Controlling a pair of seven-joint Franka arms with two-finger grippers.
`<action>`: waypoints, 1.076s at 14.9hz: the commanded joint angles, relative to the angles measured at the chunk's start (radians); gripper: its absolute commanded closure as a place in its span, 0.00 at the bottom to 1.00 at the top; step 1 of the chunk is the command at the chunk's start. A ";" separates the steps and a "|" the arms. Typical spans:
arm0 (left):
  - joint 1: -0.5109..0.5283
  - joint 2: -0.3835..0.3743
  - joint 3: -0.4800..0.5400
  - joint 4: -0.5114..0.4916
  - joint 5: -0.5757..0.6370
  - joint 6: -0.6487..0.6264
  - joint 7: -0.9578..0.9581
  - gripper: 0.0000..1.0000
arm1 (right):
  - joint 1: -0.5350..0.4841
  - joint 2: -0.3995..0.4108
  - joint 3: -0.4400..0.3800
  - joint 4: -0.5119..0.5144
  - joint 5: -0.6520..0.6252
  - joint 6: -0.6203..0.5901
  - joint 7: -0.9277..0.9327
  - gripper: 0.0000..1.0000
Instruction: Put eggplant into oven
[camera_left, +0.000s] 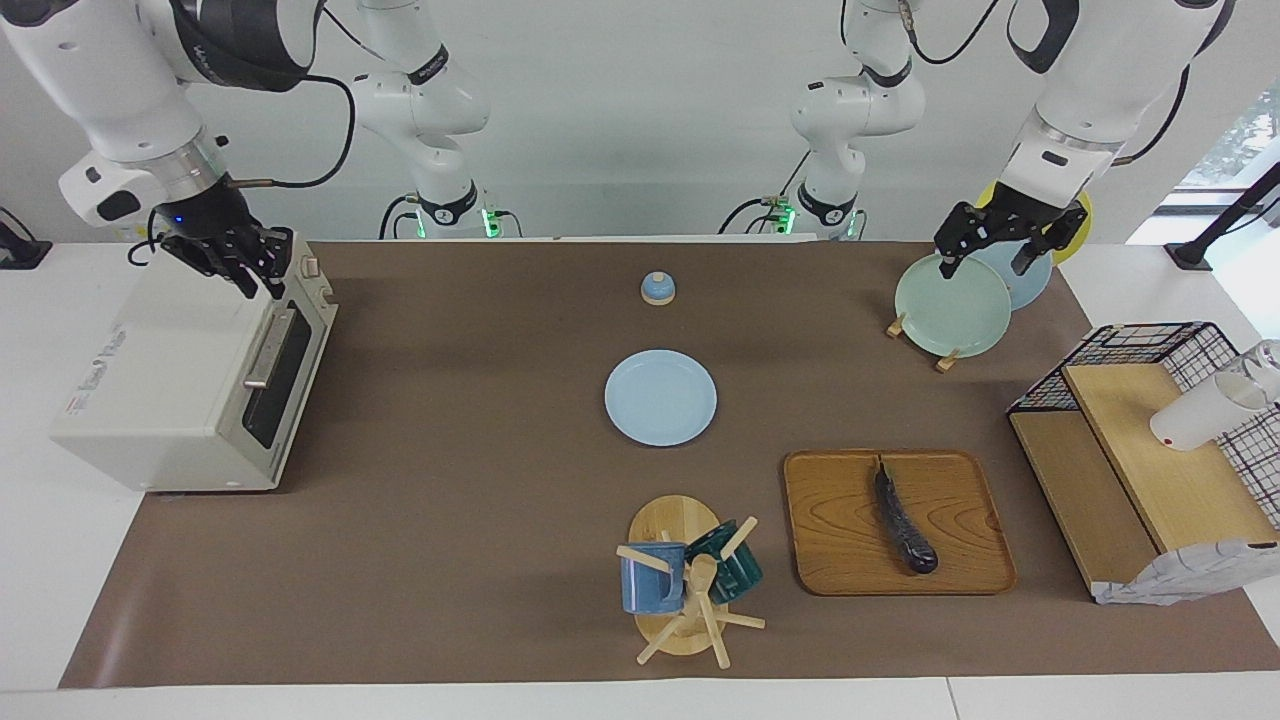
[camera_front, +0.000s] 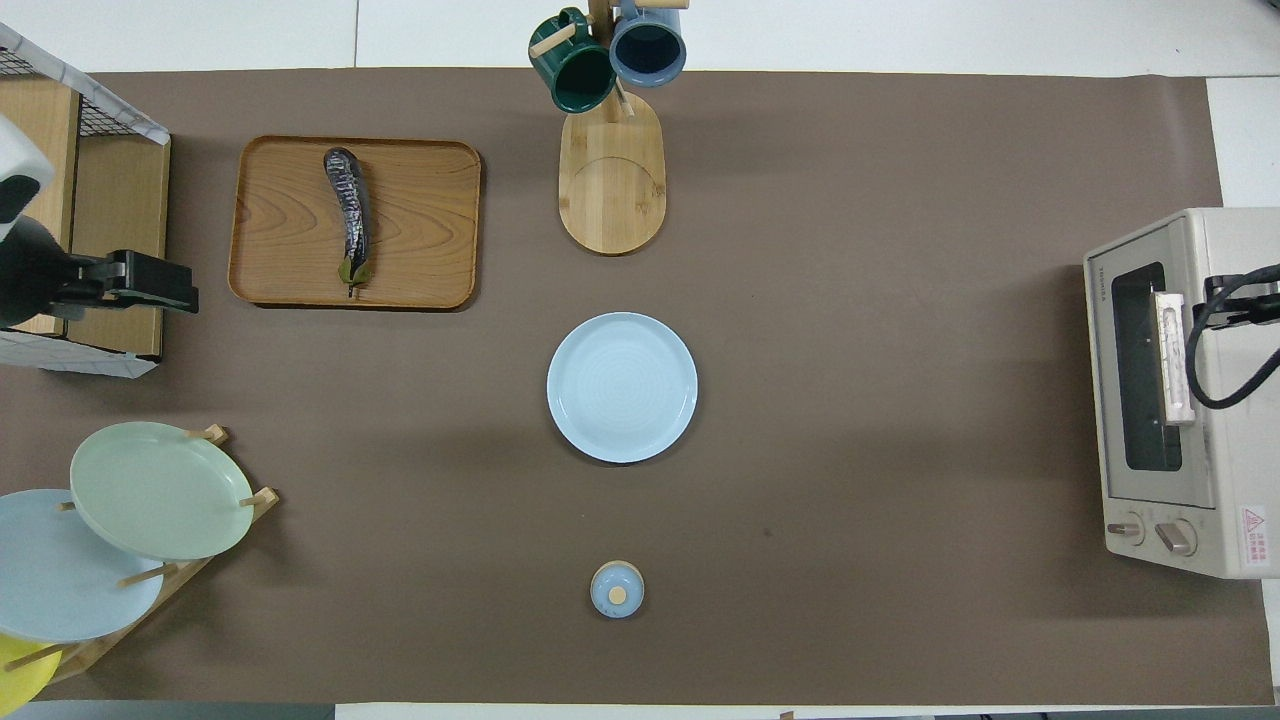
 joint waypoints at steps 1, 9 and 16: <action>-0.013 0.135 0.006 0.048 -0.016 0.094 -0.016 0.00 | -0.015 -0.009 0.005 -0.089 -0.061 0.072 0.016 1.00; -0.025 0.413 0.008 0.080 -0.002 0.381 -0.012 0.00 | -0.038 0.003 0.004 -0.191 -0.118 0.149 0.007 1.00; -0.045 0.503 0.006 0.073 0.110 0.544 -0.001 0.00 | -0.029 0.003 0.005 -0.260 -0.106 0.233 0.016 1.00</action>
